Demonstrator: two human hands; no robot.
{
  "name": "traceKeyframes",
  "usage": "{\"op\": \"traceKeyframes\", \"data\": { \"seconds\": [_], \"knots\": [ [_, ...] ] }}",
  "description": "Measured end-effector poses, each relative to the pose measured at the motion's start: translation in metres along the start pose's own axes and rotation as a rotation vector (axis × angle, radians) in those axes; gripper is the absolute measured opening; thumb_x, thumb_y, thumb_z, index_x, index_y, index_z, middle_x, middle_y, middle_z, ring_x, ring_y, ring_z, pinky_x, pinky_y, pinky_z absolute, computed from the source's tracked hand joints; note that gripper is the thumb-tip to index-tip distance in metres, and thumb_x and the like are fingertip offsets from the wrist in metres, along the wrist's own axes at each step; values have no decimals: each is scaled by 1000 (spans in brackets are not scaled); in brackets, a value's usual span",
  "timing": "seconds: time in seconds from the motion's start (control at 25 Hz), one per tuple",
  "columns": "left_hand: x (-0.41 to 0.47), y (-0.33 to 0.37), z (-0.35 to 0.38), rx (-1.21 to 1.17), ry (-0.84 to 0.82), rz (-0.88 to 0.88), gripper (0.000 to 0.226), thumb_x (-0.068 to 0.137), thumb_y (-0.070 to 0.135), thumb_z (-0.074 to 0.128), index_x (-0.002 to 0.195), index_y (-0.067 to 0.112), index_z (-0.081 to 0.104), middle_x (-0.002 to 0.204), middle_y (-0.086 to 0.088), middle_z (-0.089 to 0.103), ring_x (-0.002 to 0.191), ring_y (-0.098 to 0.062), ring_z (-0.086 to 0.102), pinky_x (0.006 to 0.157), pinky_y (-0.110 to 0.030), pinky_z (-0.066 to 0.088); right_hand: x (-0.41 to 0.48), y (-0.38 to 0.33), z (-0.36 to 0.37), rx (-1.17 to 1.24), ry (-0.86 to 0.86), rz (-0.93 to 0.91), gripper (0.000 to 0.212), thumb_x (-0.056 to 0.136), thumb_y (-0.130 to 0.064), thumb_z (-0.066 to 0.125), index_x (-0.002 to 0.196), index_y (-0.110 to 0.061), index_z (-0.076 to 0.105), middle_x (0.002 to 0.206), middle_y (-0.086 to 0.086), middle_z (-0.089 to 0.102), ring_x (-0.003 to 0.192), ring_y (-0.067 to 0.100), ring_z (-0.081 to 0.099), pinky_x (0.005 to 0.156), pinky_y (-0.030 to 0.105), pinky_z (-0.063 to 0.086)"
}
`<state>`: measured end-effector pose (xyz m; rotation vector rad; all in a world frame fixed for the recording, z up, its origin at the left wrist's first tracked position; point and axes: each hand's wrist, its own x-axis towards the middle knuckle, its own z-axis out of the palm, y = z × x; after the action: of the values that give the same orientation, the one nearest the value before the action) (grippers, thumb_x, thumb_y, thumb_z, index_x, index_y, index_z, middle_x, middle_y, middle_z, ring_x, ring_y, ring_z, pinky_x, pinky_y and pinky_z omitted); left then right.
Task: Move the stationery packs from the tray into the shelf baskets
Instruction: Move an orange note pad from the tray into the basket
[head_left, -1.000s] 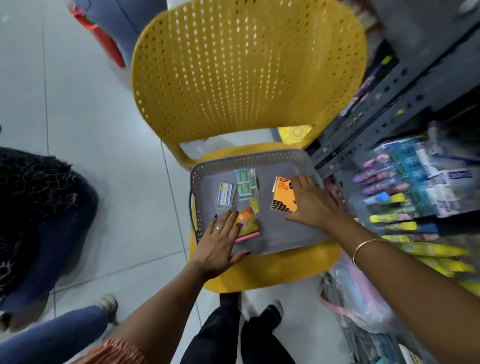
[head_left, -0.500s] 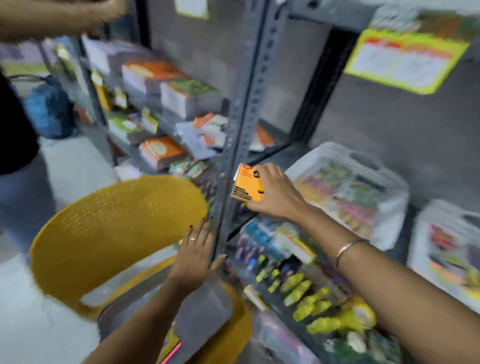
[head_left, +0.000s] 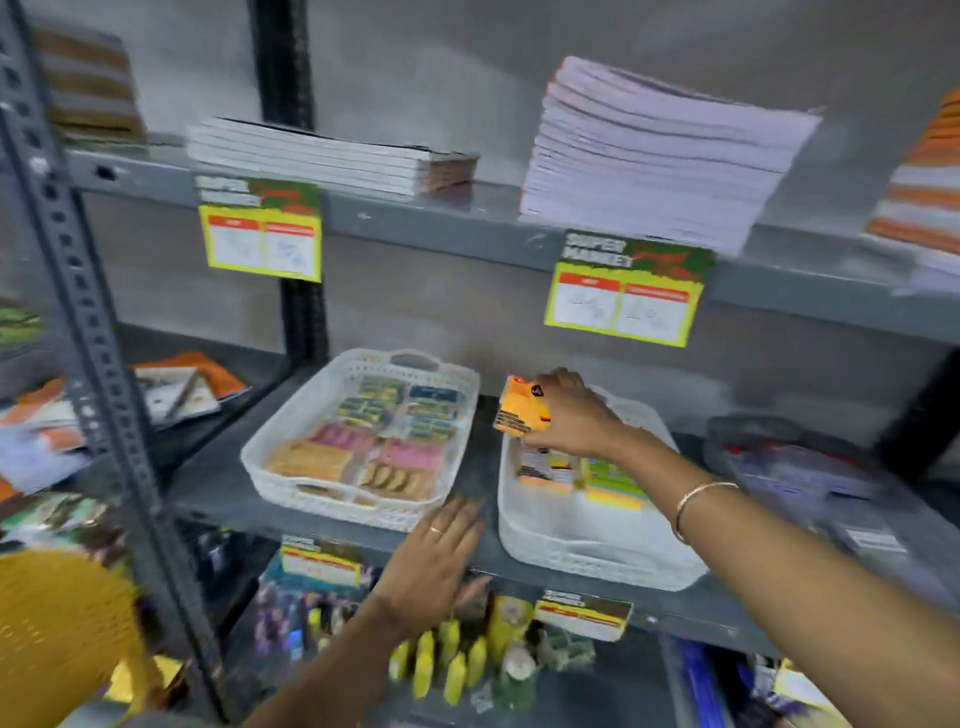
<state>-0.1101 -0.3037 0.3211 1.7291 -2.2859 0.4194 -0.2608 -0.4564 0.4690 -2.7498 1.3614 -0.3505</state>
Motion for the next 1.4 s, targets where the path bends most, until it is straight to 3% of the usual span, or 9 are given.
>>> {"op": "traceKeyframes", "data": {
  "seconds": [0.08, 0.16, 0.28, 0.4, 0.68, 0.84, 1.4],
  "knots": [
    [8, 15, 15, -58, -26, -15, 59, 80, 54, 50, 113, 7, 64, 114, -10, 68, 104, -26, 65, 93, -35, 47, -18, 35, 9, 1, -60, 76, 79, 69, -41, 73, 132, -6, 39, 134, 16, 38, 129, 32, 34, 107, 41, 36],
    [14, 17, 29, -89, -67, -88, 63, 76, 53, 64, 117, 5, 60, 117, -13, 64, 107, -29, 63, 88, -37, 53, -35, 61, 26, 1, -170, 126, 81, 70, -41, 73, 132, -5, 36, 140, 16, 33, 133, 33, 30, 107, 39, 35],
    [23, 10, 41, -102, -194, -145, 75, 87, 56, 49, 140, 5, 34, 147, -16, 36, 136, -30, 33, 112, -41, 29, -53, 80, 55, 12, -316, 164, 88, 72, -40, 73, 139, -6, 29, 149, 17, 25, 139, 32, 23, 109, 39, 32],
    [25, 7, 54, -65, -236, -141, 79, 89, 63, 34, 146, 11, 20, 154, -9, 23, 141, -24, 19, 117, -40, 14, -58, 82, 79, 53, -401, 177, 85, 76, -37, 71, 143, -9, 25, 148, 16, 27, 139, 33, 21, 111, 41, 31],
    [24, 5, 64, -71, -183, -178, 81, 85, 69, 33, 145, 15, 22, 153, -5, 26, 139, -22, 23, 116, -40, 15, -43, 68, 98, 66, -522, 143, 75, 81, -28, 69, 141, -6, 30, 148, 18, 25, 140, 34, 21, 110, 40, 31],
    [24, 6, 64, -71, -161, -176, 81, 84, 69, 34, 144, 15, 25, 152, -6, 28, 138, -23, 24, 115, -41, 16, -36, 58, 105, 50, -508, 101, 72, 80, -25, 68, 140, -7, 32, 139, 18, 35, 131, 34, 33, 107, 41, 35],
    [24, 7, 59, -51, -169, -170, 79, 85, 68, 34, 142, 15, 24, 152, -6, 27, 138, -23, 24, 115, -42, 17, -34, 57, 108, -13, -537, 40, 73, 81, -29, 66, 143, -15, 30, 143, 16, 32, 134, 35, 31, 111, 44, 34]
  ]
}}
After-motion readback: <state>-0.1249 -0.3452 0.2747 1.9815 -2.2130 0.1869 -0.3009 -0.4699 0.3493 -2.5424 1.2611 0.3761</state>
